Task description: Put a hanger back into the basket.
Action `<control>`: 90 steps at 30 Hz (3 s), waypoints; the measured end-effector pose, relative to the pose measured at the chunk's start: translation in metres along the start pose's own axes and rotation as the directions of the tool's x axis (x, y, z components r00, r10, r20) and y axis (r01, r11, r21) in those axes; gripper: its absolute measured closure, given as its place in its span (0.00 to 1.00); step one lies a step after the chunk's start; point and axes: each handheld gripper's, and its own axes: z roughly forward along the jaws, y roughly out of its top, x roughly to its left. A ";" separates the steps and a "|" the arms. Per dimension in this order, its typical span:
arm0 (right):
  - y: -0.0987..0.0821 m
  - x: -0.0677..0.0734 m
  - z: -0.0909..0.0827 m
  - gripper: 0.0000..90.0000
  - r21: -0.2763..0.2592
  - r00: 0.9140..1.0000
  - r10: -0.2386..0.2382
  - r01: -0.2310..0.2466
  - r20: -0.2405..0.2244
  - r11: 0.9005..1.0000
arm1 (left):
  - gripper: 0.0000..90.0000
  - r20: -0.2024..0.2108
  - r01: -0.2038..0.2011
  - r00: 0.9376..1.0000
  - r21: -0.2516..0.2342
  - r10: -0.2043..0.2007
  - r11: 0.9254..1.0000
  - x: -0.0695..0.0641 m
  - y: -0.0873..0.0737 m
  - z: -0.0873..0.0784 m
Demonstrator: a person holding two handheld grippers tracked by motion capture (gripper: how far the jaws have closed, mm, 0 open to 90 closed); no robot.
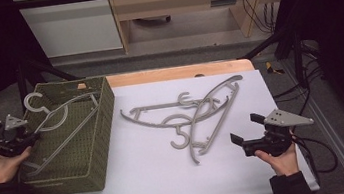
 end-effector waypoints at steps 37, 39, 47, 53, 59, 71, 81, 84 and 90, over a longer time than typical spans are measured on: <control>0.002 -0.003 -0.005 0.01 -0.029 1.000 0.012 -0.012 0.008 1.000 | 0.22 0.283 0.215 0.954 -0.398 -0.103 0.892 -0.082 0.013 -0.062; 0.002 -0.003 -0.006 0.01 -0.031 1.000 0.011 -0.011 0.006 0.999 | 0.17 0.313 0.219 0.946 -0.409 -0.089 0.886 -0.093 0.014 -0.064; 0.002 -0.003 -0.007 0.01 -0.035 1.000 0.011 -0.011 0.005 0.999 | 0.11 0.354 0.191 0.935 -0.443 -0.025 0.876 -0.144 0.024 -0.070; 0.002 -0.003 -0.007 0.01 -0.035 1.000 0.009 -0.009 0.004 0.999 | 0.09 0.401 0.156 0.915 -0.452 0.044 0.878 -0.180 0.039 -0.068; 0.002 -0.003 -0.007 0.01 -0.036 1.000 0.011 -0.011 0.003 0.999 | 0.09 0.427 0.137 0.900 -0.461 0.084 0.877 -0.205 0.049 -0.065; 0.002 -0.003 -0.009 0.01 -0.036 1.000 0.008 -0.008 0.000 0.999 | 0.11 0.474 0.128 0.875 -0.424 0.099 0.897 -0.255 0.074 -0.036; 0.002 -0.003 -0.009 0.01 -0.039 1.000 0.008 -0.008 -0.002 0.999 | 0.13 0.495 0.133 0.866 -0.359 0.067 0.924 -0.291 0.088 0.006; 0.002 -0.003 -0.009 0.01 -0.040 1.000 0.008 -0.008 -0.003 0.999 | 0.14 0.498 0.131 0.865 -0.351 0.066 0.927 -0.297 0.091 0.012; 0.002 -0.003 -0.008 0.01 -0.038 1.000 0.009 -0.009 -0.004 0.999 | 0.18 0.515 0.108 0.853 -0.324 0.079 0.940 -0.323 0.100 0.030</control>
